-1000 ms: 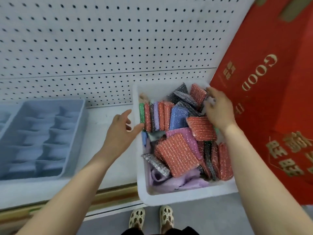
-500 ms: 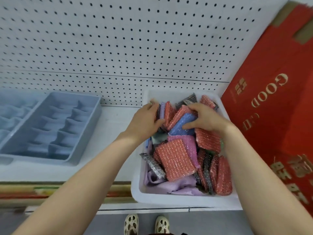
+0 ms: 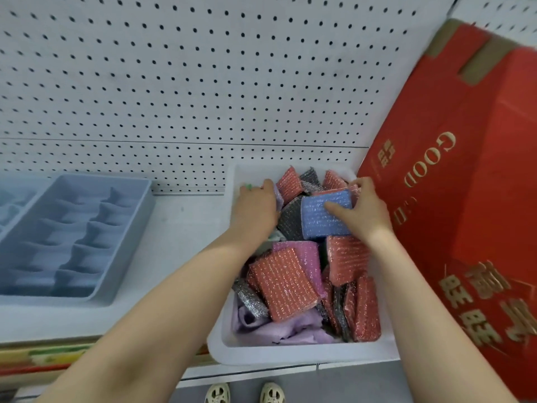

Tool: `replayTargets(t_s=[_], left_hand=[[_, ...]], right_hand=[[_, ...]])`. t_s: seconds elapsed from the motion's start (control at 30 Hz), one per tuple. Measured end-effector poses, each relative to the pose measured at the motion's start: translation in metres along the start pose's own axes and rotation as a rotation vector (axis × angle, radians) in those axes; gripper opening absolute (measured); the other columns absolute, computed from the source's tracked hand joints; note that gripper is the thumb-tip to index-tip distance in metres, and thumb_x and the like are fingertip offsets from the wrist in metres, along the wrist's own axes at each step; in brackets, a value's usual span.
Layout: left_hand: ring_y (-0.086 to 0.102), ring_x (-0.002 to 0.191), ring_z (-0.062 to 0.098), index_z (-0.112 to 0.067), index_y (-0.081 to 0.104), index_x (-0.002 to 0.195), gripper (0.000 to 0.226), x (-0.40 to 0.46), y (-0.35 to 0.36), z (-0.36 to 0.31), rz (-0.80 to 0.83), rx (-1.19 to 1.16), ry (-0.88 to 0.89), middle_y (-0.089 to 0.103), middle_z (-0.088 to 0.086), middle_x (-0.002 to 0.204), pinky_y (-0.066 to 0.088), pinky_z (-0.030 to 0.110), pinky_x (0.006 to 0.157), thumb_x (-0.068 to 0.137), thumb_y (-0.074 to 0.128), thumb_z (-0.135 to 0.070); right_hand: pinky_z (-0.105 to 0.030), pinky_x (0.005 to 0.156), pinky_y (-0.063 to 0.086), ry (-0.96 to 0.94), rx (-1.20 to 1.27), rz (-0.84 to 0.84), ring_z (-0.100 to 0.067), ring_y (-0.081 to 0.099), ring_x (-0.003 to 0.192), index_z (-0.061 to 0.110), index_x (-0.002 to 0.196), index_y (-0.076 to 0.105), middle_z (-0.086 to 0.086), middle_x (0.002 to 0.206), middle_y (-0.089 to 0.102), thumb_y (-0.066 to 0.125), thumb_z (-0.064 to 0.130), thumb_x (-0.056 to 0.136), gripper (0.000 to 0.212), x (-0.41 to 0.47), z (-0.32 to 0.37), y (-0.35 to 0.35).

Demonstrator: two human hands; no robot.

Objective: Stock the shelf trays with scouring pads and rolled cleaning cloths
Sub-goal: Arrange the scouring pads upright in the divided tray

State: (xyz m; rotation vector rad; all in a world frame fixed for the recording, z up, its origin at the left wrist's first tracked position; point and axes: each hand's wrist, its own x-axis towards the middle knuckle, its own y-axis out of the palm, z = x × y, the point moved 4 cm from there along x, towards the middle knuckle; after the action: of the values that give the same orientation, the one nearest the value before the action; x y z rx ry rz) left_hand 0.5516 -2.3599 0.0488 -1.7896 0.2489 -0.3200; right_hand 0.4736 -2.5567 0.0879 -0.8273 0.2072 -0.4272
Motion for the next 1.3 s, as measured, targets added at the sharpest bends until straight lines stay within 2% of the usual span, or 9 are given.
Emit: replayTargets(t_s=[0.2,0.37,0.5,0.63,0.77,0.9,1.0,1.13,1.3], left_hand=[[0.062,0.083,0.032,-0.011,0.029,0.133,0.066,-0.002,0.009,-0.009,0.111,-0.058,-0.066,0.061,0.013,0.101,0.04,0.034,0.054,0.082,0.068,-0.023],[0.054,0.075,0.019,-0.021,0.025,0.148,0.071,-0.005,-0.023,0.001,-0.128,-0.471,-0.055,0.053,0.0,0.095,0.039,0.03,0.064,0.086,0.061,-0.021],[0.064,0.08,0.022,-0.036,0.038,0.139,0.065,-0.013,-0.043,0.003,-0.114,-1.152,-0.072,0.059,-0.001,0.114,0.057,0.036,0.079,0.082,0.063,-0.017],[0.063,0.112,0.018,-0.036,0.045,0.132,0.07,-0.024,-0.04,0.004,0.051,-1.528,-0.224,0.059,-0.001,0.128,0.054,0.049,0.092,0.071,0.077,-0.046],[0.069,0.097,0.007,-0.025,0.043,0.129,0.063,-0.034,-0.036,0.011,-0.002,-1.493,-0.188,0.062,0.0,0.122,0.059,0.031,0.078,0.078,0.08,-0.026],[0.068,0.097,0.013,-0.035,0.048,0.119,0.06,-0.033,-0.041,0.035,-0.146,-1.413,-0.286,0.064,-0.007,0.113,0.06,0.046,0.076,0.071,0.083,-0.028],[0.067,0.1,0.021,-0.032,0.048,0.118,0.052,-0.036,-0.048,0.057,-0.192,-1.44,-0.328,0.063,-0.004,0.114,0.06,0.052,0.07,0.08,0.079,-0.016],[0.067,0.101,0.024,-0.023,0.046,0.124,0.053,-0.049,-0.052,0.076,-0.22,-1.477,-0.395,0.061,0.001,0.116,0.06,0.049,0.061,0.082,0.076,-0.012],[0.067,0.102,0.02,-0.017,0.044,0.126,0.052,-0.064,-0.052,0.083,-0.242,-1.465,-0.439,0.062,-0.001,0.115,0.061,0.039,0.065,0.084,0.074,-0.011]], right_hand=[[-0.045,0.068,0.049,-0.027,0.103,-0.195,-0.027,0.058,0.075,0.023,0.108,0.04,0.0,0.08,0.057,0.078,0.043,0.076,0.053,-0.005,0.009,-0.011],[-0.05,0.079,0.055,-0.02,0.488,-0.202,-0.026,0.066,0.092,0.042,0.111,0.051,0.007,0.108,0.062,0.077,0.054,0.071,0.049,-0.003,0.005,-0.01],[-0.038,0.07,0.06,-0.015,0.811,-0.05,-0.038,0.067,0.099,0.023,0.115,0.054,-0.001,0.102,0.062,0.073,0.029,0.086,0.035,0.002,0.028,0.0],[-0.045,0.087,0.056,-0.128,0.648,0.053,-0.019,0.066,0.1,0.035,0.108,0.057,0.004,0.11,0.063,0.073,0.04,0.084,0.029,0.001,0.04,0.02],[-0.009,0.087,0.044,-0.252,0.538,0.276,0.013,0.059,0.1,0.036,0.105,0.065,0.029,0.102,0.067,0.067,0.036,0.09,0.015,-0.004,0.05,0.04],[-0.034,0.091,0.051,-0.183,0.507,0.198,-0.012,0.065,0.103,0.033,0.111,0.068,0.012,0.106,0.071,0.052,0.041,0.098,0.022,0.018,0.048,0.044],[-0.032,0.088,0.048,-0.134,0.191,0.023,-0.019,0.063,0.102,0.023,0.122,0.062,0.002,0.113,0.068,0.053,0.037,0.097,0.03,0.048,0.046,0.037],[-0.033,0.074,0.048,-0.131,-0.272,0.138,-0.029,0.062,0.098,0.012,0.112,0.065,-0.008,0.109,0.066,0.06,0.058,0.086,0.053,0.074,0.05,0.064],[-0.029,0.068,0.041,-0.114,-0.219,0.116,-0.022,0.057,0.085,0.015,0.094,0.064,0.0,0.089,0.062,0.068,0.033,0.084,0.02,0.077,0.061,0.076]])
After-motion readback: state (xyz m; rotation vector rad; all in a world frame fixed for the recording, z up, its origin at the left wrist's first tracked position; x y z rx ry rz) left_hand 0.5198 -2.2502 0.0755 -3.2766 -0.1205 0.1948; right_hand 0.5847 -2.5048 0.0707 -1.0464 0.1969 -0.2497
